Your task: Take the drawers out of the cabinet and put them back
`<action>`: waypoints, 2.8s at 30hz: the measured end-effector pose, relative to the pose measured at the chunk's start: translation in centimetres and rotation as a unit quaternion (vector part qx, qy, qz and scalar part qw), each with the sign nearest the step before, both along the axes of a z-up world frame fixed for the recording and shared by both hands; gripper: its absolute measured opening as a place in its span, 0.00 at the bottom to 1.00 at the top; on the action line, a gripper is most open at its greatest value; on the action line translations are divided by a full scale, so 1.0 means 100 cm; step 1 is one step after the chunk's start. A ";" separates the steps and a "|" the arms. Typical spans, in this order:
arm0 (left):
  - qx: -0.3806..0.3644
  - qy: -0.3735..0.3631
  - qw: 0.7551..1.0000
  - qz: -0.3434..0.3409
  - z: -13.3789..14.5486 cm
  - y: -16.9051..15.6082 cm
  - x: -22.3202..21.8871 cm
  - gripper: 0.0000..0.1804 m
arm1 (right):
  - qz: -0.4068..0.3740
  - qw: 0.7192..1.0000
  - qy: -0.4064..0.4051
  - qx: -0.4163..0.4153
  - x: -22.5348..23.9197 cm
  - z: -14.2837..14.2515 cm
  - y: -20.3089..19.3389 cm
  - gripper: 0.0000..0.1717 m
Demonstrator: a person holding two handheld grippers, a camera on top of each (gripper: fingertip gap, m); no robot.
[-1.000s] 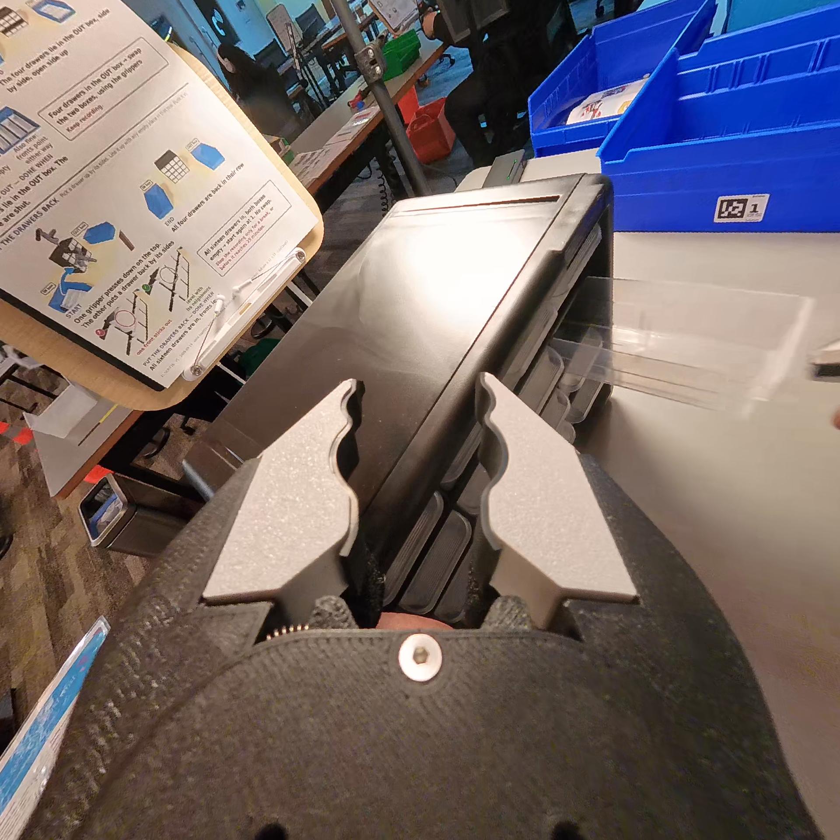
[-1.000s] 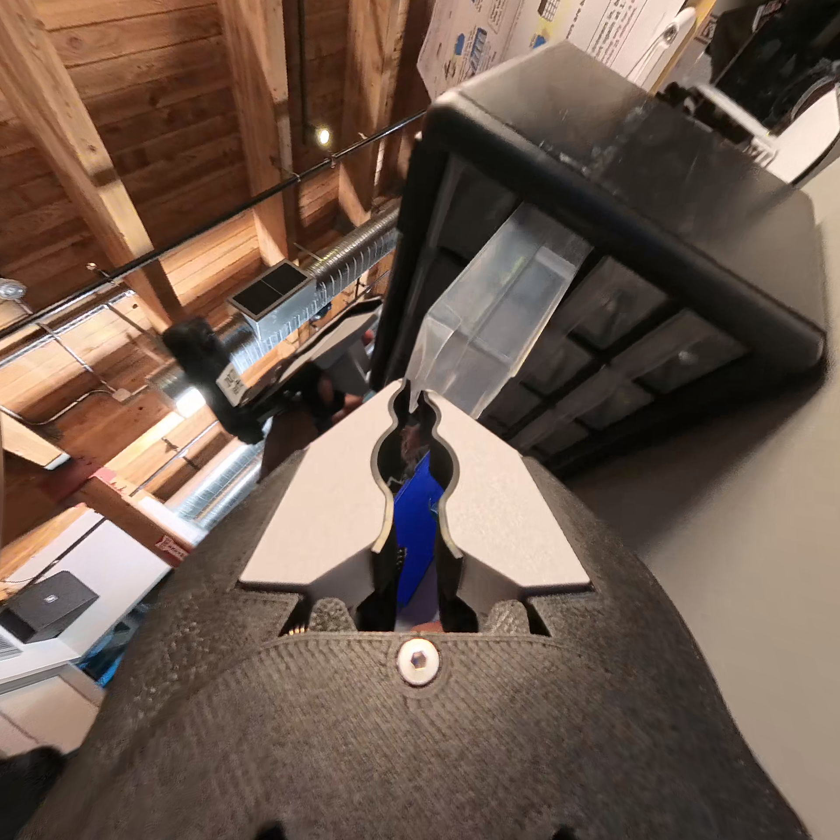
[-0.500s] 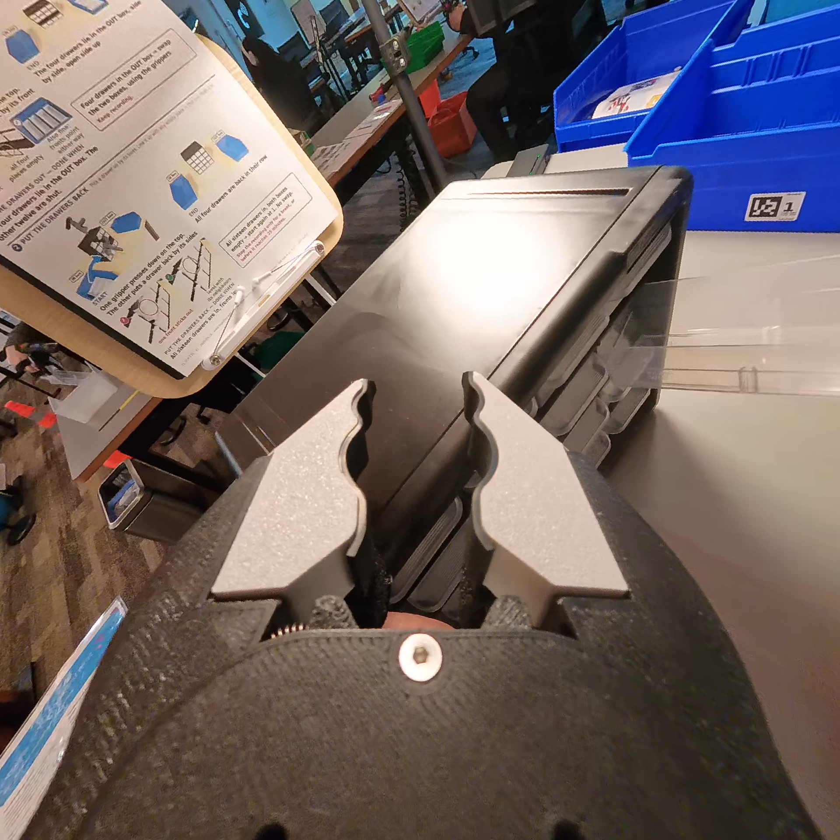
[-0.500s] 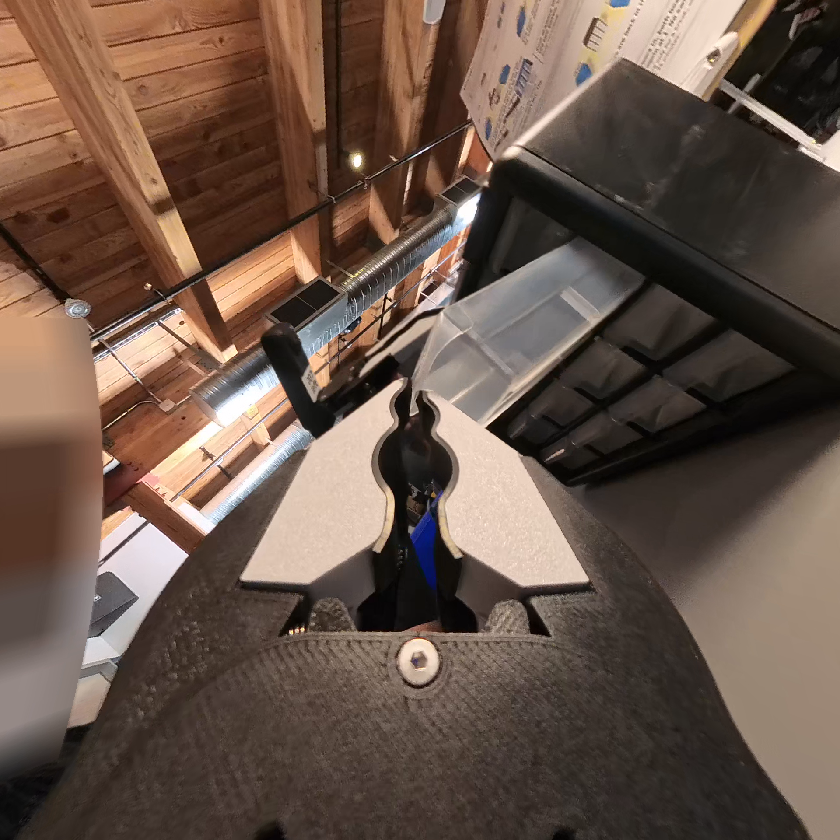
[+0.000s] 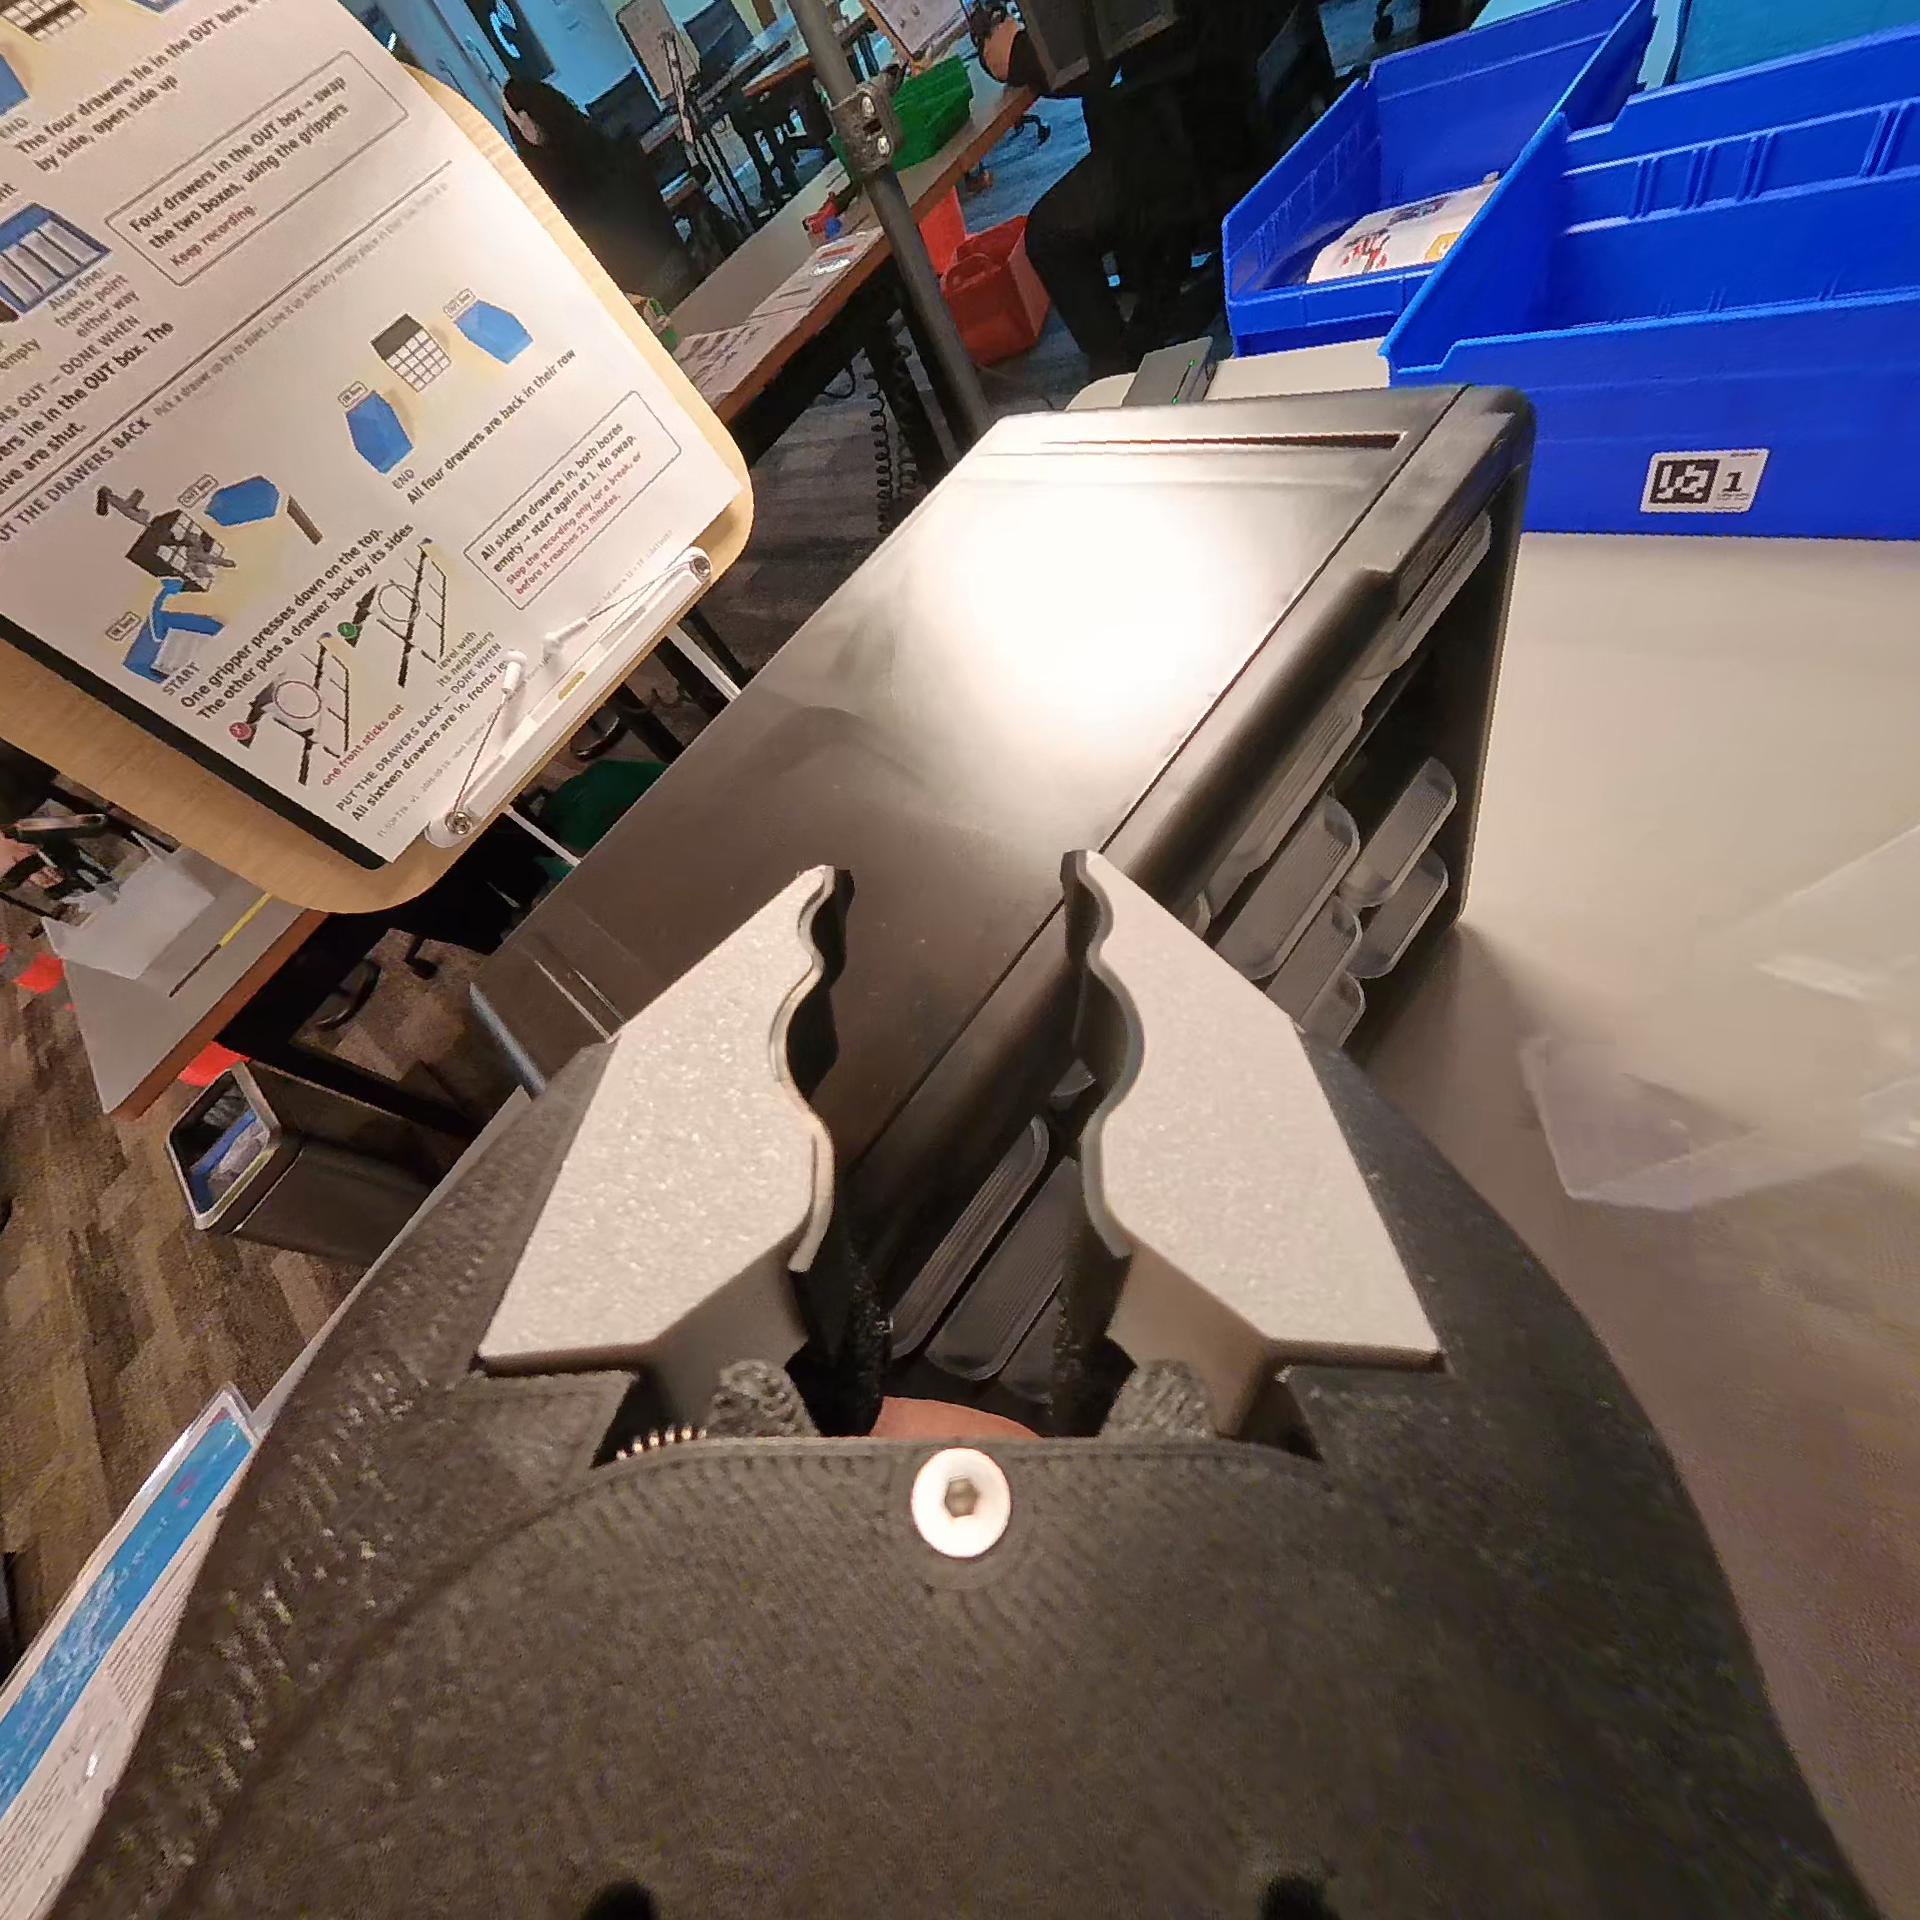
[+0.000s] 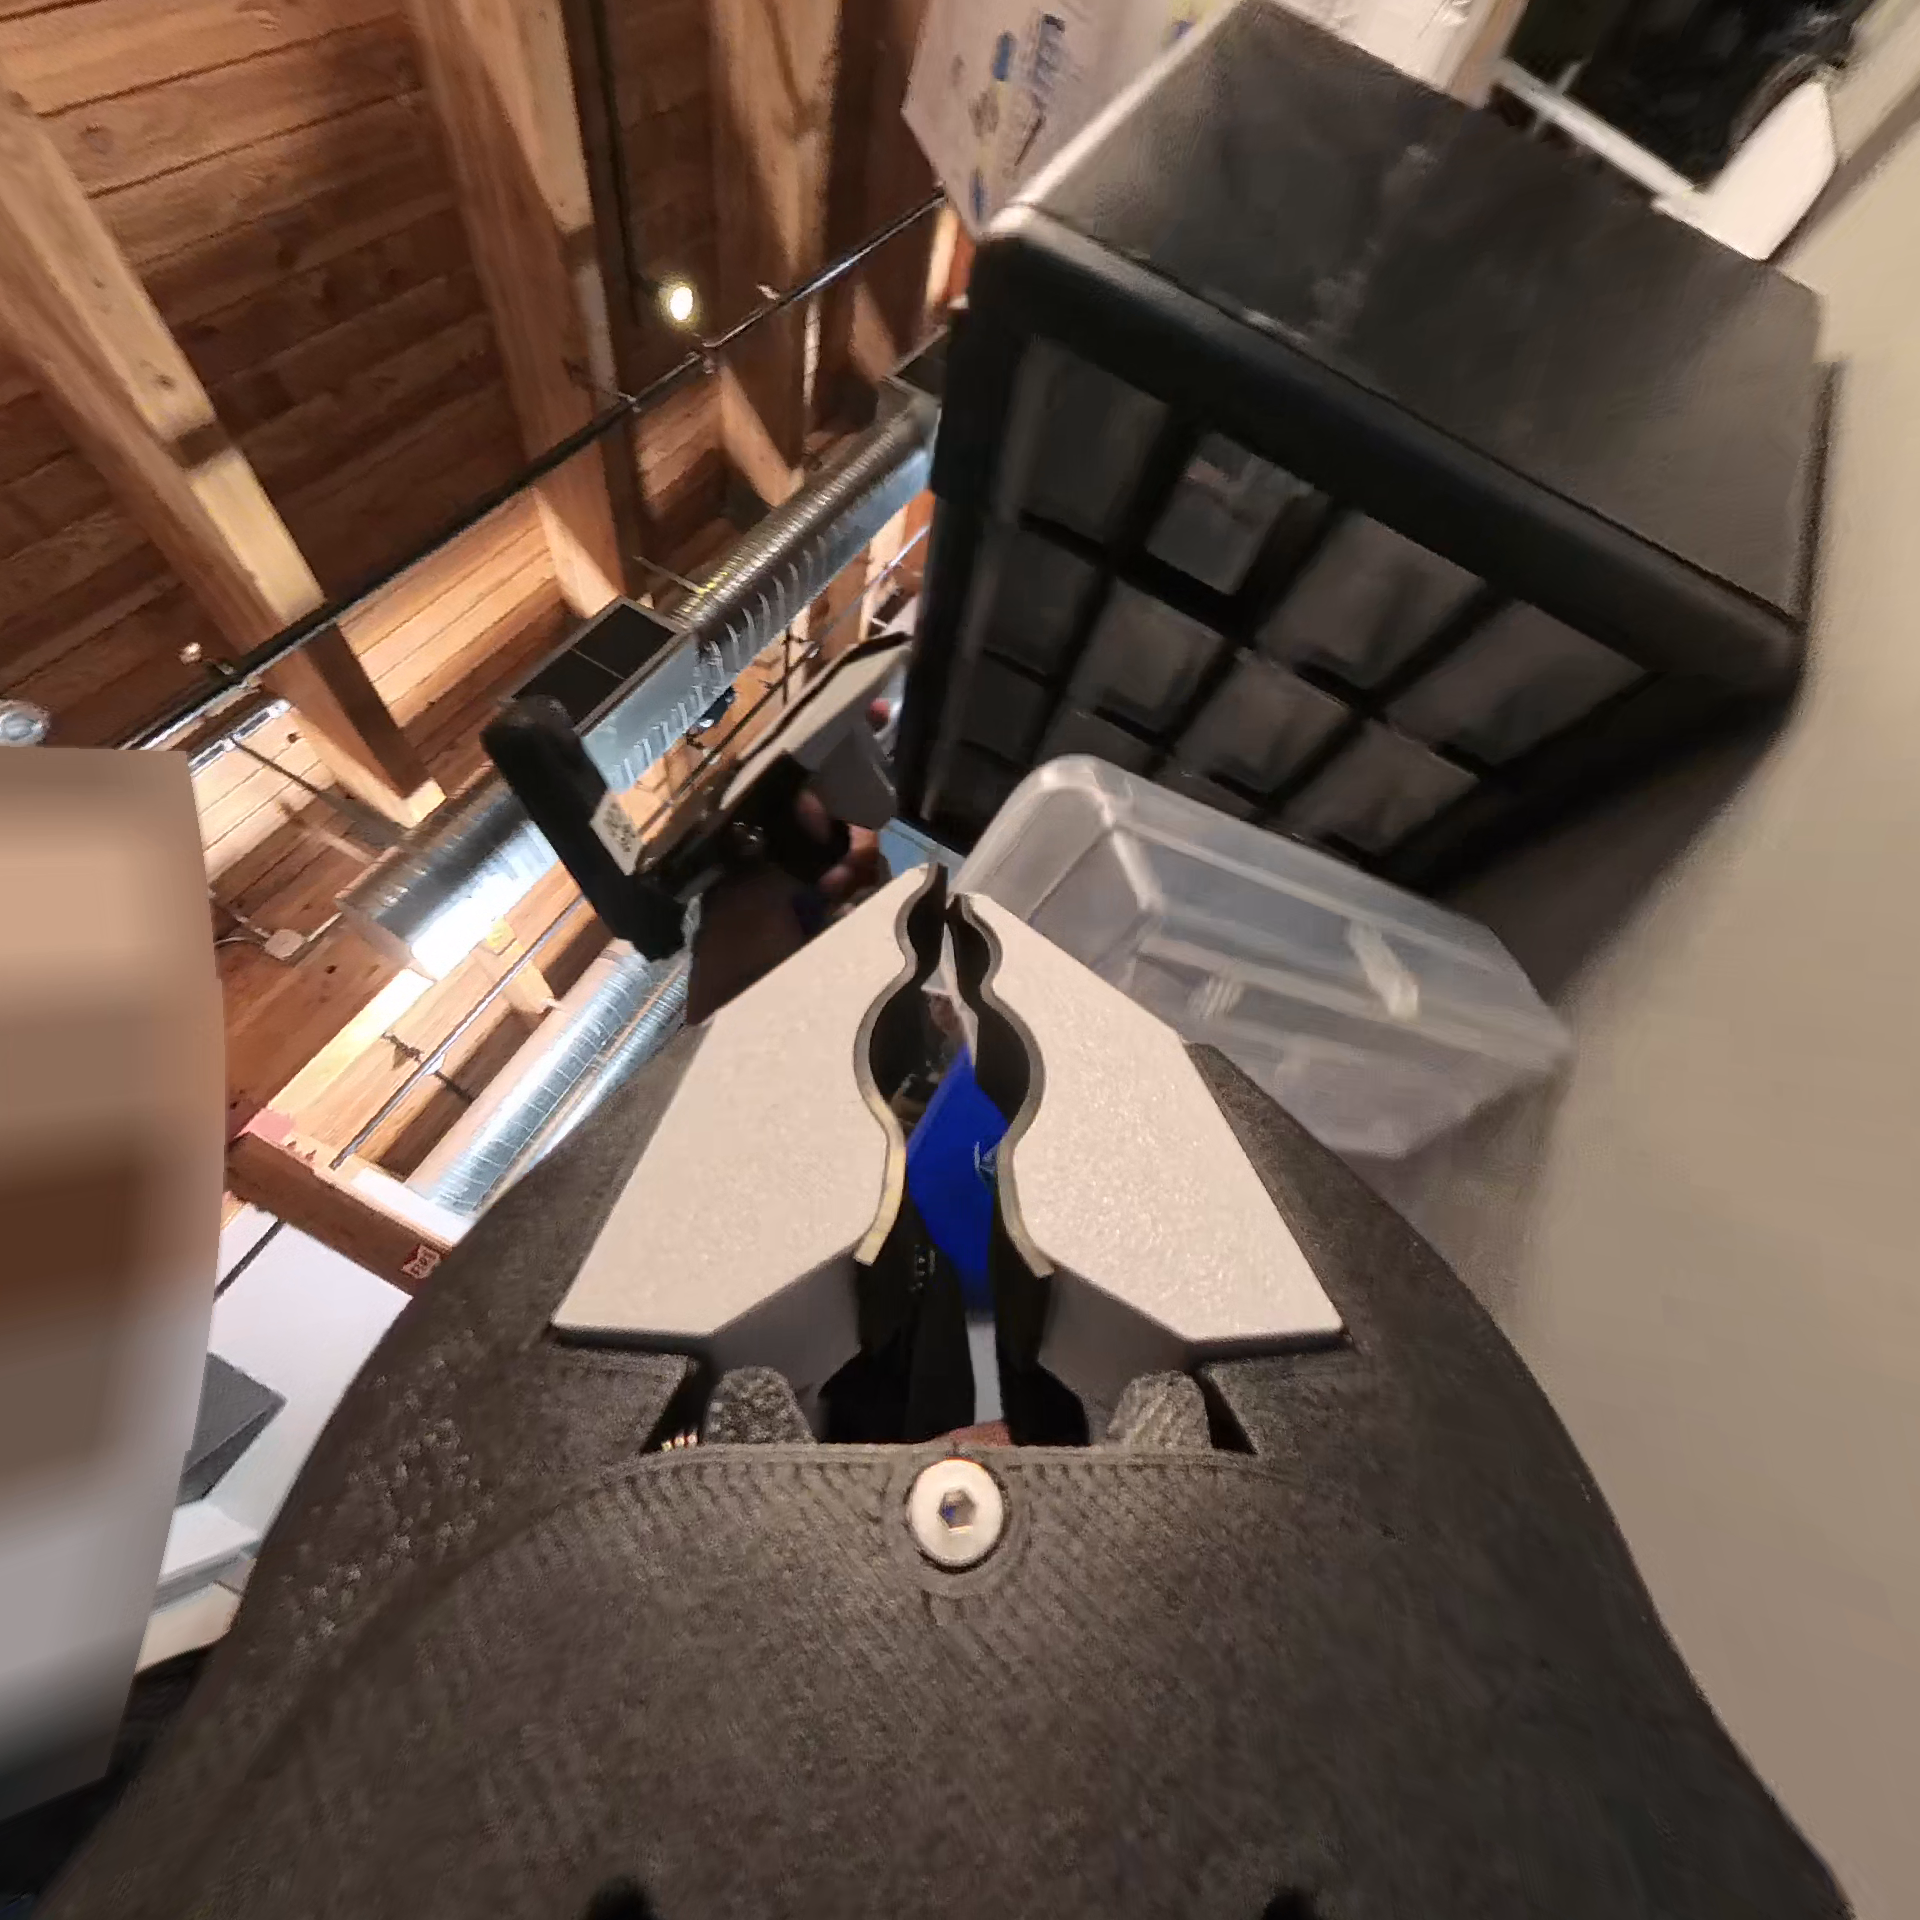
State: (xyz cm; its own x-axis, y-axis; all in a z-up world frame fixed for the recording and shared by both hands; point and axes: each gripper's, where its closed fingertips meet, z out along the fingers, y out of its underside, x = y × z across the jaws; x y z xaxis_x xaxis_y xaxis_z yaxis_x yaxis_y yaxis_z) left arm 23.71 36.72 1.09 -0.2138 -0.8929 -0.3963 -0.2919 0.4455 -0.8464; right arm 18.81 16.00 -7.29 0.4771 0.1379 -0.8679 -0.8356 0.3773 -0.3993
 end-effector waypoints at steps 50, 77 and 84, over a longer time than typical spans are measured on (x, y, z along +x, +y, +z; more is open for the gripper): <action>-0.002 0.000 1.000 -0.002 0.000 -0.001 -0.001 0.25 | 0.129 0.548 -0.678 -0.472 0.023 -0.025 -0.046 0.11; -0.004 -0.001 1.000 -0.005 0.000 -0.001 -0.002 0.25 | -0.027 0.702 -0.241 -0.669 0.344 -0.086 -0.119 0.17; -0.015 0.005 1.000 -0.018 0.000 0.000 -0.006 0.27 | -0.116 0.733 -0.314 -0.592 0.305 0.010 -0.122 0.21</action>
